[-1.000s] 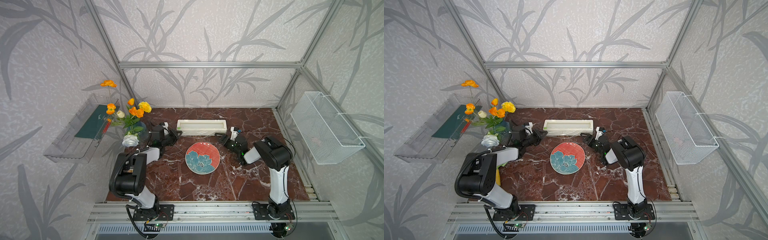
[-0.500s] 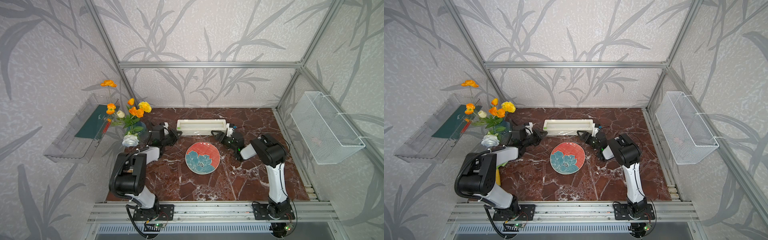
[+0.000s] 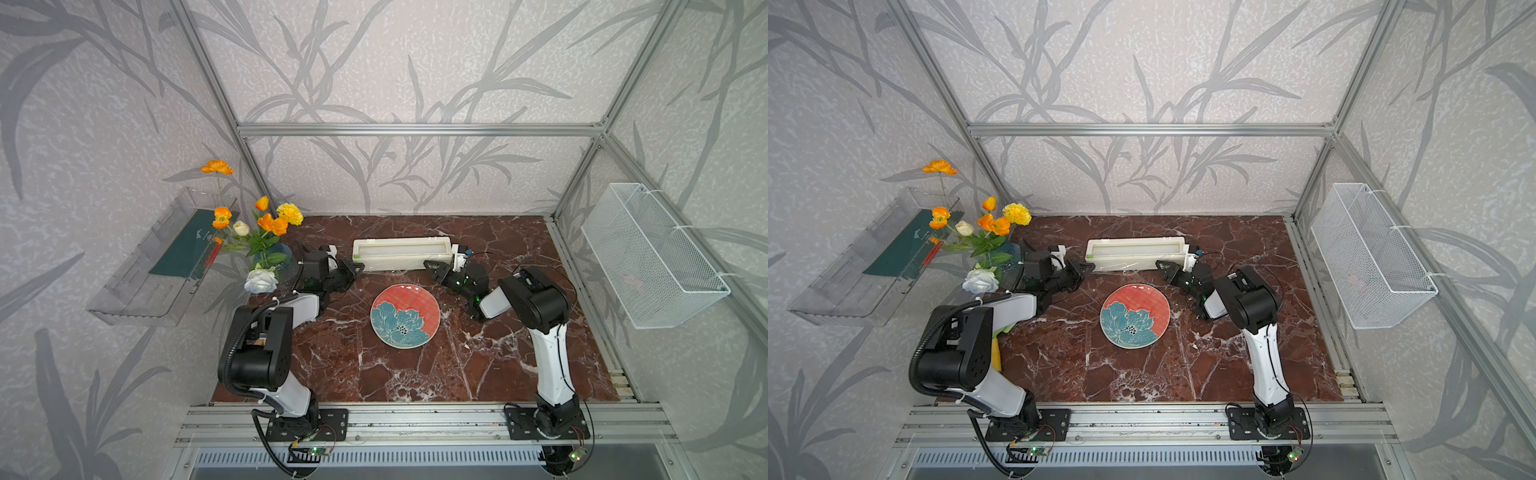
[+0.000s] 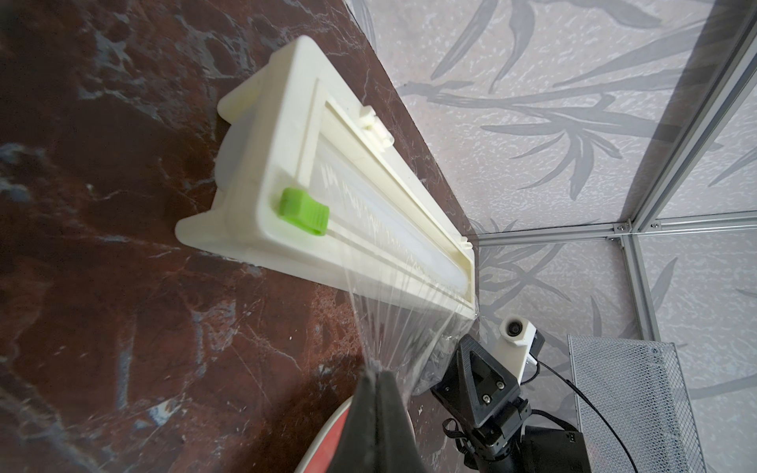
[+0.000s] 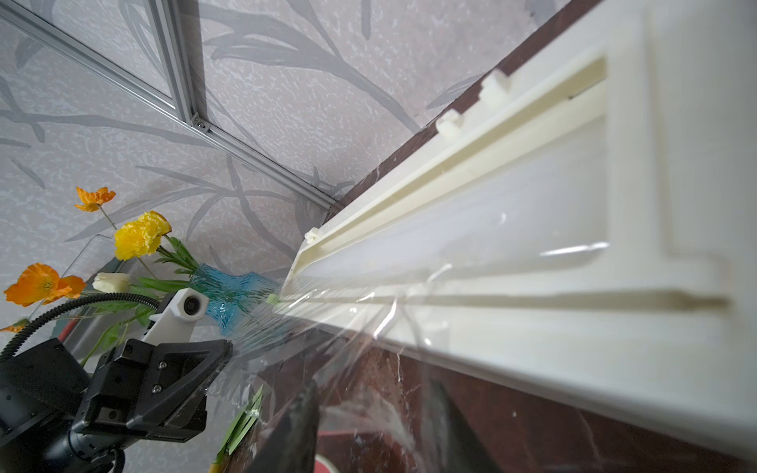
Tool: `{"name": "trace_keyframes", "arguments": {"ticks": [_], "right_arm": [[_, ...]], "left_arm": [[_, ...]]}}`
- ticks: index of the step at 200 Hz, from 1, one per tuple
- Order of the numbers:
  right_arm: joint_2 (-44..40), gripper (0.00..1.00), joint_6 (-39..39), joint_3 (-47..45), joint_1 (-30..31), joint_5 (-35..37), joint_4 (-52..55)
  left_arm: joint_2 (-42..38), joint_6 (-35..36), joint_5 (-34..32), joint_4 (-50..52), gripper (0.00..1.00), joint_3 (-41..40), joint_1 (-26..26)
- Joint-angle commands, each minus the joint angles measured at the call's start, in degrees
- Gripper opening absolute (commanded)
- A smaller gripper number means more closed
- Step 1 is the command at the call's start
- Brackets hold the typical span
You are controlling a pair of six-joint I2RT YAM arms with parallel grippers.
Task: Wrap the plate with plastic wrap
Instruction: Pull the plastic wrap from the plastic wrap cutting box.
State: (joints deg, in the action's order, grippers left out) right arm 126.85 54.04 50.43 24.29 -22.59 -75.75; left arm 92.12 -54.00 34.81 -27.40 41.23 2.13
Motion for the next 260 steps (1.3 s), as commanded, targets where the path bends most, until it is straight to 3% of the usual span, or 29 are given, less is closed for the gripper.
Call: {"name": "trace_keyframes", "arguments": {"ticks": [1,30,82,144,260], "right_arm": [[0.1,0.27,0.3,-1.4,-0.3,-0.3,-3.4],[-2.7,0.0,0.6,-2.9,-0.8,-0.3,-2.9],[-9.6,0.0,3.4,-2.3,-2.5,-1.7,2.9],[-17.5,0.0,2.6,6.0,-4.0,-3.6,22.3],[-23.2,0.0,2.8,17.4,-4.3,-2.5,39.6]], "left_arm": [[-0.4,0.6,-0.1,0.6,0.0,1.6,0.0],[0.0,1.1,-0.4,2.3,0.0,2.6,0.0],[1.7,-1.4,-2.1,6.6,0.0,9.0,0.0],[4.4,-3.9,-2.4,13.1,0.0,20.6,-0.1],[5.7,-2.9,-2.2,24.0,0.0,34.4,-0.1]]}}
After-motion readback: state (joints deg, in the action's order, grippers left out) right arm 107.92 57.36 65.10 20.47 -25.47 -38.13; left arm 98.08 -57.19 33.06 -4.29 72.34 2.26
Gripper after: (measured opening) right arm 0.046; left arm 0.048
